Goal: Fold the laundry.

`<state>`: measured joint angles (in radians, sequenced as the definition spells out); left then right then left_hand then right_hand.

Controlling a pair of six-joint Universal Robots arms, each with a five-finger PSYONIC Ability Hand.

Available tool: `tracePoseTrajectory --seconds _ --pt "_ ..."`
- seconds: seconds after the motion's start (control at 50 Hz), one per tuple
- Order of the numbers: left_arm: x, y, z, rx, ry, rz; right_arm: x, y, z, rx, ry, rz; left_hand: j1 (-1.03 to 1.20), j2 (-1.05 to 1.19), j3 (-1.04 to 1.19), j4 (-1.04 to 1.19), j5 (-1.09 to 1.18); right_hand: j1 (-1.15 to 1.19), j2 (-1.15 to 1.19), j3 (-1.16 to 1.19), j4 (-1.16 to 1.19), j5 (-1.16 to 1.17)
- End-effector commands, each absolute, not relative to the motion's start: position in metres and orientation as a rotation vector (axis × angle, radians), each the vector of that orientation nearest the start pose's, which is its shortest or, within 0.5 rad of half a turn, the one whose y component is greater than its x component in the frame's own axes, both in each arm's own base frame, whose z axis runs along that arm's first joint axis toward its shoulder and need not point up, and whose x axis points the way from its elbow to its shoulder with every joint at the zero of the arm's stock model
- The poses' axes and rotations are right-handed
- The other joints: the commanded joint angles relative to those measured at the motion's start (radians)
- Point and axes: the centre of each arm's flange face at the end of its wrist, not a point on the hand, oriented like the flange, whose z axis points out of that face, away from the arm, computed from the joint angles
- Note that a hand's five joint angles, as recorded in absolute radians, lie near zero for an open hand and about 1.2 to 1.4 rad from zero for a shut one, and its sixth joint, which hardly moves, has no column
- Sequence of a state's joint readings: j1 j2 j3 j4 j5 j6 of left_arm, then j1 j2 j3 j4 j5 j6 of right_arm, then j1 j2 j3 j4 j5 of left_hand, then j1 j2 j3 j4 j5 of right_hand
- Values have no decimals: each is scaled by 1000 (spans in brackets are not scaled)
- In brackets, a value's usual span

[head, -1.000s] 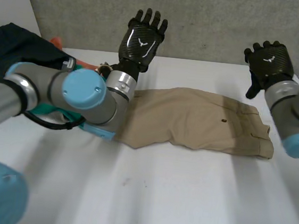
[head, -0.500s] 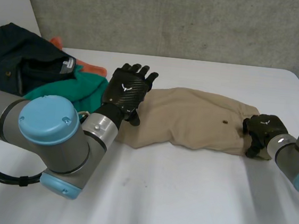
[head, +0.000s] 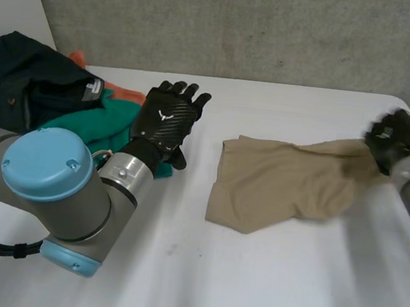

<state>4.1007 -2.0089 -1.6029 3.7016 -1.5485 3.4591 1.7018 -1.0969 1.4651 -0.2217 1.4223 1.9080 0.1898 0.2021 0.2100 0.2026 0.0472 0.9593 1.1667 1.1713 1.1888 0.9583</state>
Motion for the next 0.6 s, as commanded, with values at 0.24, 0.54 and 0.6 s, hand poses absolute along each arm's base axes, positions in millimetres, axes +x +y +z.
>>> tracePoseTrajectory --seconds 0.24,0.54,0.6 --pt "-326 -258 206 973 2013 -2480 342 -251 126 2251 -1036 1973 -11 -24 -32 -24 -43 386 178 174 156 212" --pt "-365 -292 243 921 1944 -2637 284 -311 253 1163 -2123 2469 38 26 18 25 6 -785 -992 -997 -1014 -958" --pt "-386 -290 233 994 2057 -2596 258 -329 252 935 -2245 2363 41 29 21 29 9 -785 -992 -997 -1014 -958"
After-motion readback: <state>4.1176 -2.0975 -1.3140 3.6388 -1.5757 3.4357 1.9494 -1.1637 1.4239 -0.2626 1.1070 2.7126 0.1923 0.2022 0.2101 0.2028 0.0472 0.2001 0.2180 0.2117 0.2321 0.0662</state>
